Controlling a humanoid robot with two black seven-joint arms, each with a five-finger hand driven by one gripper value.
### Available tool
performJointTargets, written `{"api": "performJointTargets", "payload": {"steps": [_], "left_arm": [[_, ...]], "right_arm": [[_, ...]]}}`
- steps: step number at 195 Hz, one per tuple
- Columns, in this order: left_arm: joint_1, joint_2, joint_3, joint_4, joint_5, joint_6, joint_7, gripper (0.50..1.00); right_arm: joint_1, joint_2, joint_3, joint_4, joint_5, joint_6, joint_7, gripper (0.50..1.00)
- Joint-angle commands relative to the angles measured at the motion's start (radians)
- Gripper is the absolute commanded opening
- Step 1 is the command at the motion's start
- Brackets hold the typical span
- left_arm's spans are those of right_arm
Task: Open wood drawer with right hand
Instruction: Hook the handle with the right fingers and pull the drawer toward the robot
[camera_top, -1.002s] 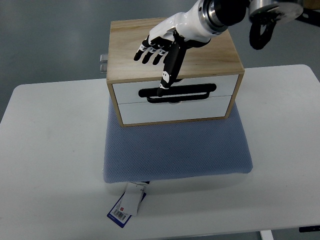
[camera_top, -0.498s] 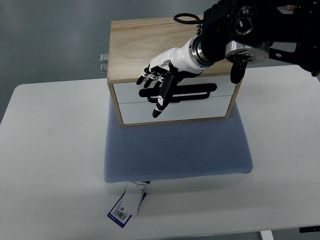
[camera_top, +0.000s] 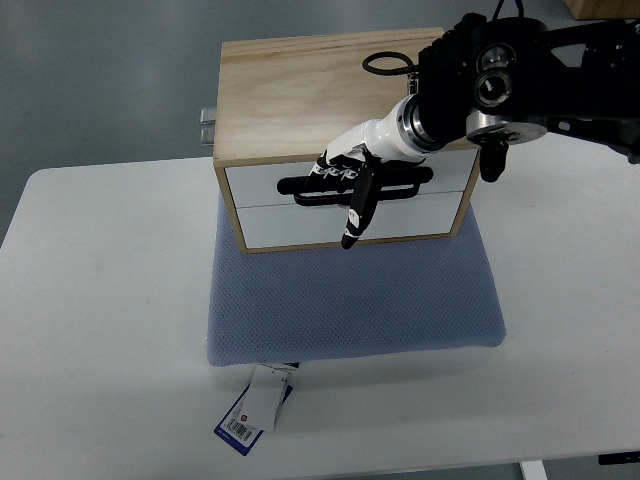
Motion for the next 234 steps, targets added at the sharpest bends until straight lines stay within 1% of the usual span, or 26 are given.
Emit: {"api": "performJointTargets", "payload": {"steps": [1, 16, 55, 56, 76, 93, 103, 104, 116, 142, 152, 153, 164, 176, 177, 184, 234], "left_arm": [[0.0, 0.0, 0.0, 0.002, 0.0, 0.0, 0.0, 1.0], [0.001, 0.0, 0.0, 0.002, 0.0, 0.0, 0.0, 1.0], [0.001, 0.0, 0.0, 0.002, 0.0, 0.0, 0.0, 1.0], [0.001, 0.0, 0.0, 0.002, 0.0, 0.0, 0.0, 1.0], [0.001, 0.0, 0.0, 0.002, 0.0, 0.0, 0.0, 1.0], [0.001, 0.0, 0.0, 0.003, 0.0, 0.0, 0.0, 1.0], [0.001, 0.0, 0.0, 0.003, 0.0, 0.0, 0.0, 1.0], [0.001, 0.0, 0.0, 0.003, 0.0, 0.0, 0.0, 1.0], [0.001, 0.0, 0.0, 0.005, 0.0, 0.0, 0.0, 1.0], [0.001, 0.0, 0.0, 0.005, 0.0, 0.0, 0.0, 1.0], [0.001, 0.0, 0.0, 0.005, 0.0, 0.0, 0.0, 1.0], [0.001, 0.0, 0.0, 0.005, 0.0, 0.0, 0.0, 1.0], [0.001, 0.0, 0.0, 0.005, 0.0, 0.0, 0.0, 1.0], [0.001, 0.0, 0.0, 0.005, 0.0, 0.0, 0.0, 1.0], [0.0, 0.0, -0.002, 0.006, 0.0, 0.0, 0.0, 1.0], [0.0, 0.0, -0.002, 0.006, 0.0, 0.0, 0.0, 1.0], [0.0, 0.0, 0.0, 0.008, 0.0, 0.0, 0.0, 1.0]], "right_arm": [[-0.01, -0.004, -0.007, -0.002, -0.019, 0.006, 0.0, 0.94], [-0.028, -0.014, -0.009, -0.01, -0.056, 0.016, 0.0, 0.94], [-0.042, -0.028, -0.013, -0.01, -0.059, 0.039, 0.0, 0.942], [-0.042, -0.03, -0.013, -0.01, -0.059, 0.058, 0.0, 0.942], [-0.045, -0.033, -0.01, -0.01, -0.05, 0.104, 0.0, 0.942], [-0.043, -0.041, -0.003, -0.007, -0.044, 0.165, 0.0, 0.942], [-0.043, -0.041, -0.003, -0.007, -0.044, 0.165, 0.0, 0.942], [-0.04, -0.047, -0.001, -0.001, -0.041, 0.202, 0.0, 0.942], [-0.037, -0.057, 0.002, 0.008, -0.025, 0.246, 0.0, 0.942], [-0.033, -0.068, 0.019, 0.036, 0.002, 0.305, 0.0, 0.942], [-0.033, -0.068, 0.019, 0.036, 0.002, 0.305, 0.0, 0.942], [-0.033, -0.082, 0.023, 0.053, 0.015, 0.327, 0.0, 0.942], [-0.033, -0.09, 0.027, 0.068, 0.028, 0.348, 0.0, 0.942], [-0.033, -0.091, 0.028, 0.071, 0.03, 0.349, 0.0, 0.942], [-0.033, -0.105, 0.03, 0.085, 0.033, 0.36, 0.0, 0.942], [-0.033, -0.113, 0.03, 0.097, 0.035, 0.363, 0.0, 0.942], [-0.033, -0.189, 0.03, 0.179, 0.039, 0.363, 0.0, 0.942]]}}
